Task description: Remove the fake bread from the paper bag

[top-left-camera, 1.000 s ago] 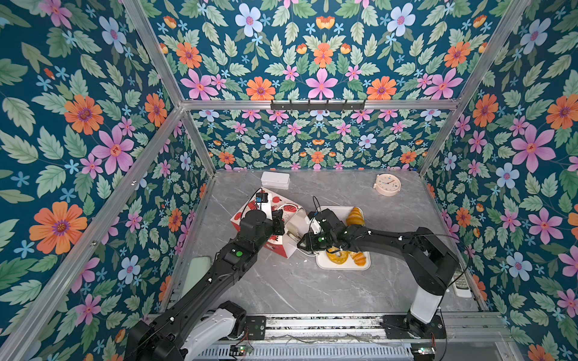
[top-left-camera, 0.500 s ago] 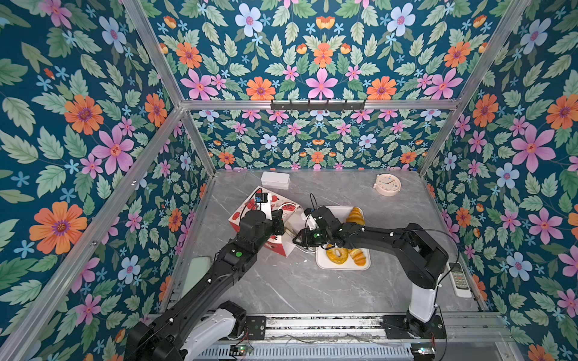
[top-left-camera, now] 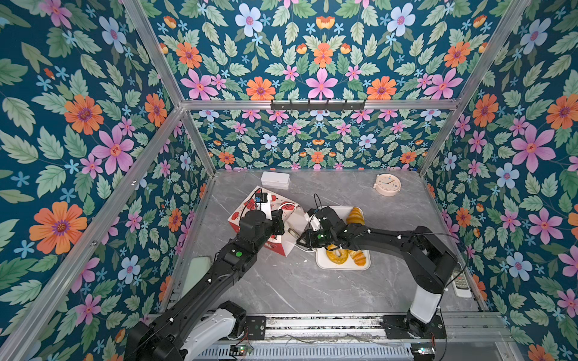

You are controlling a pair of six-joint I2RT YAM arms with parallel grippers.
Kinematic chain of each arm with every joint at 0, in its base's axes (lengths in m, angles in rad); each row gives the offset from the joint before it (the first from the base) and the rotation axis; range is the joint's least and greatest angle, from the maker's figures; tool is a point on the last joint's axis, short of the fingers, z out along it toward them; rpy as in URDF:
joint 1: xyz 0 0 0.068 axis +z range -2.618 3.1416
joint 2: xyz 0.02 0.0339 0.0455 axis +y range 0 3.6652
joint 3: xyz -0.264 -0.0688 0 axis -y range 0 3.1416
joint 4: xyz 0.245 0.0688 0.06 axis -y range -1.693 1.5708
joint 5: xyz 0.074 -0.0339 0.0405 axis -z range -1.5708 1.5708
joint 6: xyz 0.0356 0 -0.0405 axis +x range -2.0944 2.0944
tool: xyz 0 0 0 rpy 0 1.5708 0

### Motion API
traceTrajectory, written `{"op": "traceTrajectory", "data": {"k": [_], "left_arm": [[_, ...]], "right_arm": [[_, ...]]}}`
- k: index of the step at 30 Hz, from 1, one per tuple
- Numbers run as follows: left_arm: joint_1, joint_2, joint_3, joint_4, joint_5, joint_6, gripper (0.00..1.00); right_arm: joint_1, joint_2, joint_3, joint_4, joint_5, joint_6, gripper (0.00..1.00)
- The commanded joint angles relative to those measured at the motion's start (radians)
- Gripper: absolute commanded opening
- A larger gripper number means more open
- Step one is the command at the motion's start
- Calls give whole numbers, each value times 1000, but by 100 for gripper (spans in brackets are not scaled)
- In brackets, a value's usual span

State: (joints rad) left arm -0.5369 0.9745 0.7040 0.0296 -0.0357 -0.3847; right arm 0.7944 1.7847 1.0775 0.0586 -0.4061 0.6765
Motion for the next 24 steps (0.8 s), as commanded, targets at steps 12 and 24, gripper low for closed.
{"op": "traceTrajectory", "data": {"k": [12, 24], "left_arm": [[2, 16, 7, 37, -36, -3, 11], [2, 7, -14, 58, -41, -5, 11]], "right_arm": [[2, -436, -215, -259, 80, -68, 25], [1, -767, -169, -860, 257, -125, 26]]}}
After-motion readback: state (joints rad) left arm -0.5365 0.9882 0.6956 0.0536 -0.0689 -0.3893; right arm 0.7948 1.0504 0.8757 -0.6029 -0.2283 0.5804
